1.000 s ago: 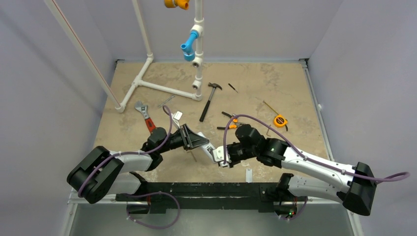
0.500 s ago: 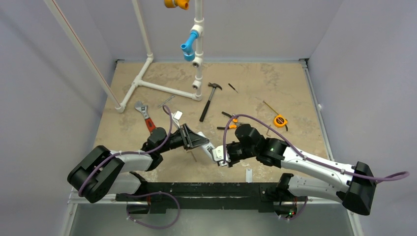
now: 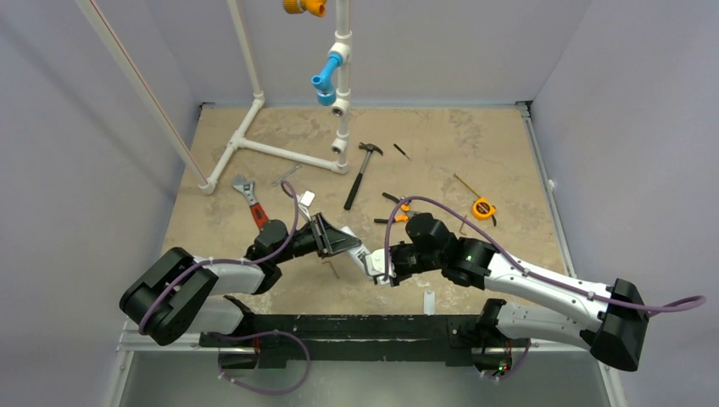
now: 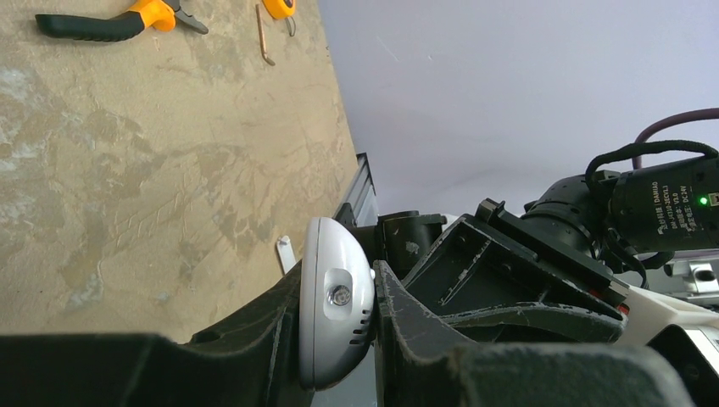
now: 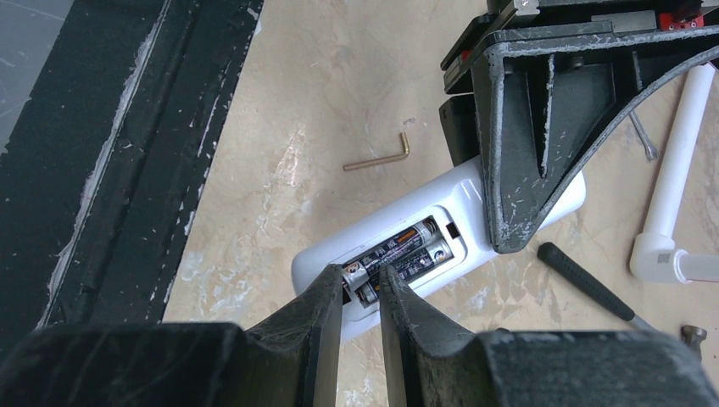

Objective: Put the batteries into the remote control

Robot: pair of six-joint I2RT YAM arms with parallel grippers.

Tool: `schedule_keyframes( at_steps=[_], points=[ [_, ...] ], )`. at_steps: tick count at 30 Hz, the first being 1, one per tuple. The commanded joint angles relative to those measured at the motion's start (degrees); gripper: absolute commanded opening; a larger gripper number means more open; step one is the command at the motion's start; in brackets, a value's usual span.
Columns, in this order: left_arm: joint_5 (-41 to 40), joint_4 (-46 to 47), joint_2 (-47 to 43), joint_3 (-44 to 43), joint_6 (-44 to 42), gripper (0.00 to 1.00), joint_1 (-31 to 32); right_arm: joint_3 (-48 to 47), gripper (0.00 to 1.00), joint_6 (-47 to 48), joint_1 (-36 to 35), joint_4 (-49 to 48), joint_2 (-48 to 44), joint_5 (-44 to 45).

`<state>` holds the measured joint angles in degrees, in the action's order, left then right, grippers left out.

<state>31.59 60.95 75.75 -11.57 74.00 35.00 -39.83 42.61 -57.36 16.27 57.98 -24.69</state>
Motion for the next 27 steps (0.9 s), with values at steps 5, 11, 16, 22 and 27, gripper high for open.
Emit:
schedule_keyframes(
  at_steps=[5,11,16,22,27],
  points=[
    [1.3,6.5,1.6,-1.1,1.1,0.00,0.3,-0.6,0.20,-0.6,0.1,-2.7,-1.2,1.0],
    [1.6,7.5,2.4,-1.1,1.4,0.00,0.3,-0.4,0.20,-0.9,0.1,-4.1,-1.0,1.6],
    [1.7,7.8,2.5,-1.1,1.6,0.00,0.3,-0.5,0.19,-0.9,0.1,-5.2,-0.2,1.4],
    [1.8,8.0,2.7,-1.2,1.5,0.00,0.3,-0.7,0.16,-1.0,0.0,-5.3,0.5,1.2],
    [2.0,8.3,3.0,-1.3,1.7,0.00,0.3,-0.6,0.12,-1.4,0.1,-5.2,0.9,1.3]
  ],
)
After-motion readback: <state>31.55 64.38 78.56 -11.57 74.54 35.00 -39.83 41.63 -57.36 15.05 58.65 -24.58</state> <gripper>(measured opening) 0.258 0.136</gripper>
